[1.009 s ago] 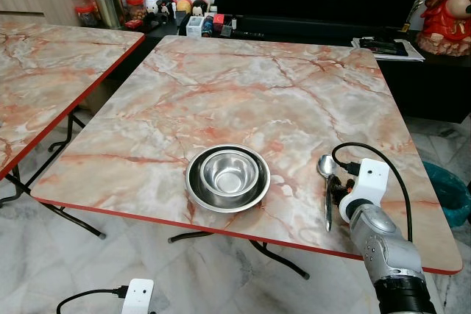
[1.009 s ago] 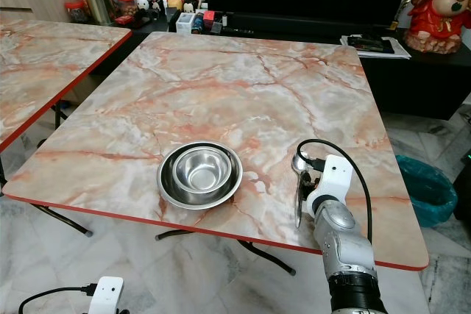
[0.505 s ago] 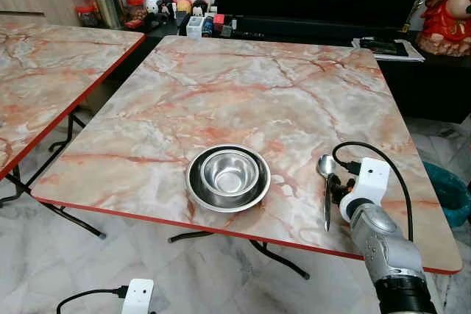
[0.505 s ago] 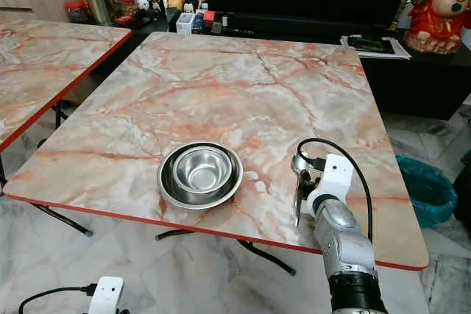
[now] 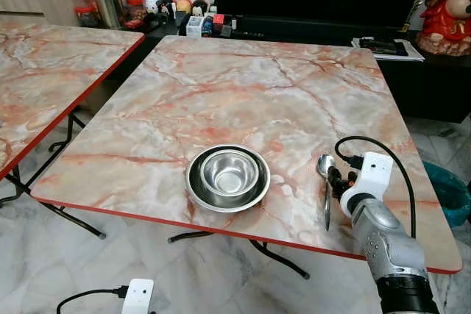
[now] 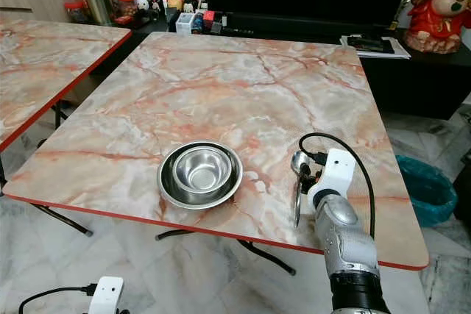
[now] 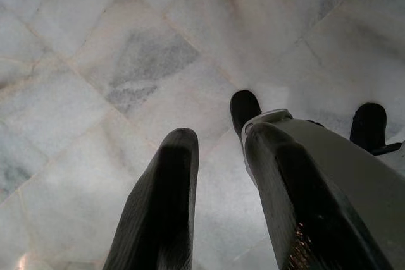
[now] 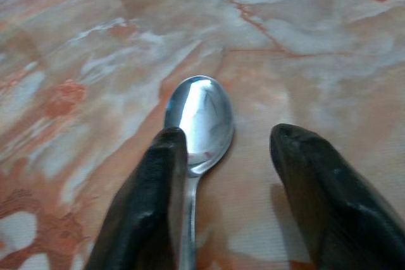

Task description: Setting the table

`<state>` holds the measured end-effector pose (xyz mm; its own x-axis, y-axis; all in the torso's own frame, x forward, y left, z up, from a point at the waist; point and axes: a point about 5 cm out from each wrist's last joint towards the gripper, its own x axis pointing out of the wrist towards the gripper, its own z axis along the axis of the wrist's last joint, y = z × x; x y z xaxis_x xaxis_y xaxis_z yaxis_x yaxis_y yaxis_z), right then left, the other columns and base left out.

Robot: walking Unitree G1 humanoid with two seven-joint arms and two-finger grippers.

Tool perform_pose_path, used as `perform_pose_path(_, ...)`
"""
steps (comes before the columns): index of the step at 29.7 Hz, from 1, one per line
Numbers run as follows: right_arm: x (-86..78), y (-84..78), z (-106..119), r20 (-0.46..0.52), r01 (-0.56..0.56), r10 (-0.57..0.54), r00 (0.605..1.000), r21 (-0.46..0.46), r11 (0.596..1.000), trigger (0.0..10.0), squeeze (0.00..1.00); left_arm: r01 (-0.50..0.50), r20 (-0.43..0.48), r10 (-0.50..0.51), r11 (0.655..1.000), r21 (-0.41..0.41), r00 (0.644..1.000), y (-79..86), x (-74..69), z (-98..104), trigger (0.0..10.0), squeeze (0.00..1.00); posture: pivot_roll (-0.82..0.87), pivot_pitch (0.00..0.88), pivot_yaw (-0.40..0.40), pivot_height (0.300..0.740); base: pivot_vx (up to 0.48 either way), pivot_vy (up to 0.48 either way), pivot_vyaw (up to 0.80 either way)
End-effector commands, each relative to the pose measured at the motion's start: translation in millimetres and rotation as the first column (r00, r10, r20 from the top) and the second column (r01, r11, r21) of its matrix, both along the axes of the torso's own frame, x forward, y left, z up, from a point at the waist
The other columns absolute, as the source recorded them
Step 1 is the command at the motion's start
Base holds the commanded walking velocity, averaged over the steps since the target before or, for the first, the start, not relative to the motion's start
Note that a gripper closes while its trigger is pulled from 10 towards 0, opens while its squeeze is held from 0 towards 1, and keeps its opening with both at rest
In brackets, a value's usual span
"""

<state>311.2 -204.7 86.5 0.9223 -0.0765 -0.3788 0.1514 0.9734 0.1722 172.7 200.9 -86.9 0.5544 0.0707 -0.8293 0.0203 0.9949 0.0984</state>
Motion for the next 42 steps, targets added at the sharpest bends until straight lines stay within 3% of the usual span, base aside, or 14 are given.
perform_pose_path(1, 0.6, 1.5, 7.2, 0.025, -0.012, 0.012, 1.0, 0.006, 1.0, 10.0, 0.94, 0.01, -0.02, -0.01, 1.0, -0.003, 1.0, -0.6, -3.0, -1.7, 10.0, 0.0, 0.0, 0.026, -0.001, 0.736, 0.0, 0.0, 0.0)
perform_pose_path(2, 0.7, 1.7, 7.2, 0.019, -0.015, 0.015, 1.0, 0.001, 1.0, 10.0, 0.0, 0.011, -0.02, -0.011, 1.0, -0.003, 1.0, -0.6, -3.0, -1.7, 10.0, 0.0, 0.0, 0.026, -0.001, 0.736, 0.0, 0.0, 0.0)
perform_pose_path(7, -0.1, 4.2, 5.5, 0.006, -0.026, 0.026, 1.0, 0.045, 0.999, 10.0, 0.0, 0.012, -0.021, -0.012, 1.0, -0.003, 1.0, -0.6, -3.1, -1.7, 10.0, 0.0, 0.0, 0.026, -0.001, 0.736, 0.0, 0.0, 0.0)
perform_pose_path(8, -0.4, 5.5, 4.4, -0.001, -0.04, 0.04, 0.999, 0.052, 0.998, 10.0, 1.0, 0.012, -0.021, -0.012, 1.0, -0.003, 1.0, -0.7, -3.0, -1.7, 10.0, 0.0, 0.0, 0.026, 0.0, 0.736, 0.0, 0.0, 0.0)
perform_pose_path(11, -1.4, 8.5, 1.3, -0.019, -0.064, 0.066, 0.998, 0.062, 0.996, 10.0, 1.0, 0.013, -0.021, -0.013, 1.0, -0.003, 1.0, -0.8, -2.8, -1.7, 10.0, 0.0, 0.0, 0.026, 0.0, 0.736, 0.0, 0.0, 0.0)
perform_pose_path(12, -2.4, 9.1, -4.7, -0.052, -0.061, 0.064, 0.997, 0.06, 0.996, 10.0, 0.9, 0.014, -0.022, -0.014, 1.0, -0.004, 1.0, -1.0, -2.7, -1.6, 10.0, 0.0, 0.0, 0.026, 0.001, 0.736, 0.0, 0.0, 0.0)
perform_pose_path(13, -2.8, 9.1, -6.5, -0.061, -0.059, 0.063, 0.996, 0.061, 0.996, 10.0, 0.9, 0.014, -0.022, -0.014, 1.0, -0.005, 1.0, -1.0, -2.7, -1.6, 10.0, 0.0, 0.0, 0.026, 0.001, 0.736, 0.0, 0.0, 0.0)
perform_pose_path(14, -3.7, 9.4, -9.8, -0.075, -0.062, 0.067, 0.995, 0.066, 0.996, 10.0, 0.0, 0.014, -0.022, -0.014, 1.0, -0.006, 1.0, -1.1, -2.7, -1.6, 10.0, 0.0, 0.0, 0.026, 0.001, 0.736, 0.0, 0.0, 0.0)
perform_pose_path(34, -5.1, 9.8, -23.7, -0.112, -0.067, 0.077, 0.991, 0.089, 0.994, 10.0, 0.0, 0.012, -0.023, -0.012, 1.0, -0.007, 1.0, -0.9, -2.9, -1.7, 10.0, 0.0, 0.0, 0.025, 0.0, 0.736, 0.0, 0.0, 0.0)
perform_pose_path(42, -7.4, 10.2, -25.2, -0.123, -0.147, 0.148, 0.981, 0.023, 0.989, 10.0, 0.0, 0.013, -0.022, -0.013, 1.0, -0.009, 1.0, -1.3, -2.8, -1.7, 10.0, 0.0, 0.0, 0.022, 0.0, 0.736, 0.0, 0.0, 0.0)
